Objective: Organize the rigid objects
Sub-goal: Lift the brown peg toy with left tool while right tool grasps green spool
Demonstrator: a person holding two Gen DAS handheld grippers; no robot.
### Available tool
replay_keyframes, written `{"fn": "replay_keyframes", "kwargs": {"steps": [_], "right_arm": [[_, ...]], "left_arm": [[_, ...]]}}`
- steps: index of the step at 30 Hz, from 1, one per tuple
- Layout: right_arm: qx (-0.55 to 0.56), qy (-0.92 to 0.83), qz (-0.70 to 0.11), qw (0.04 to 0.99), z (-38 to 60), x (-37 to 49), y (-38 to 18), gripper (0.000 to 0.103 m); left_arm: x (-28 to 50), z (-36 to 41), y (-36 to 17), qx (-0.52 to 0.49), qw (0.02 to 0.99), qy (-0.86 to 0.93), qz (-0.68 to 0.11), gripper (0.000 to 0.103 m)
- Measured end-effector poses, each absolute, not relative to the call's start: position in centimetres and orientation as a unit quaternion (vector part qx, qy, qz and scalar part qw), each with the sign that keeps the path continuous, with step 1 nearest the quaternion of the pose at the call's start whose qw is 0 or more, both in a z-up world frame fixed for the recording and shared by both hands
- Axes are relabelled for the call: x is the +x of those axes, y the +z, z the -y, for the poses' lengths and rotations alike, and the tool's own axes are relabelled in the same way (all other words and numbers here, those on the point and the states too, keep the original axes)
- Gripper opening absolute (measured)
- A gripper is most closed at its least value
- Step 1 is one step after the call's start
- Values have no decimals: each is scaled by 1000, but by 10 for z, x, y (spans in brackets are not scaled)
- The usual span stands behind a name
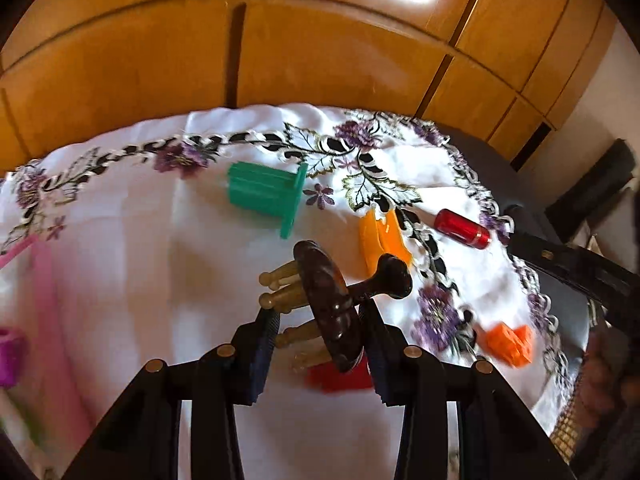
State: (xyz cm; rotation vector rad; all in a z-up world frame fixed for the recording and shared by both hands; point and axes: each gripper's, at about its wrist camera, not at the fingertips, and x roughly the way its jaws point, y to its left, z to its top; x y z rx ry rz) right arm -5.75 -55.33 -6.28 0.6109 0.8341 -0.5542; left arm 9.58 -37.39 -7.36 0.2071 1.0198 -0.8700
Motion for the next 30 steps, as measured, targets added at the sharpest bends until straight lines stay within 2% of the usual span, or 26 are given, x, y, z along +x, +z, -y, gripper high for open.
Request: {"fn": "replay_keyframes", "kwargs": {"steps": [16,19,20,21,30], "right_arm": [[218,-187,-435,854,505,-20,-62,54],[233,-174,-425,857,490,1,-57,63],[241,-169,-420,859,486,11,-56,74],[245,-165,-415,860,481,21,-55,81],[256,-211,-459,824,472,125,-88,82]], "left_arm": [[39,257,-41,65,793,-418,-439,41],[36,238,-37,55,798,-416,-433,41],[36,234,-36,52,799,-416,-432,41],[35,228,-35,50,801,-416,-428,41],[38,179,-29,29,817,-398,-417,41]]}}
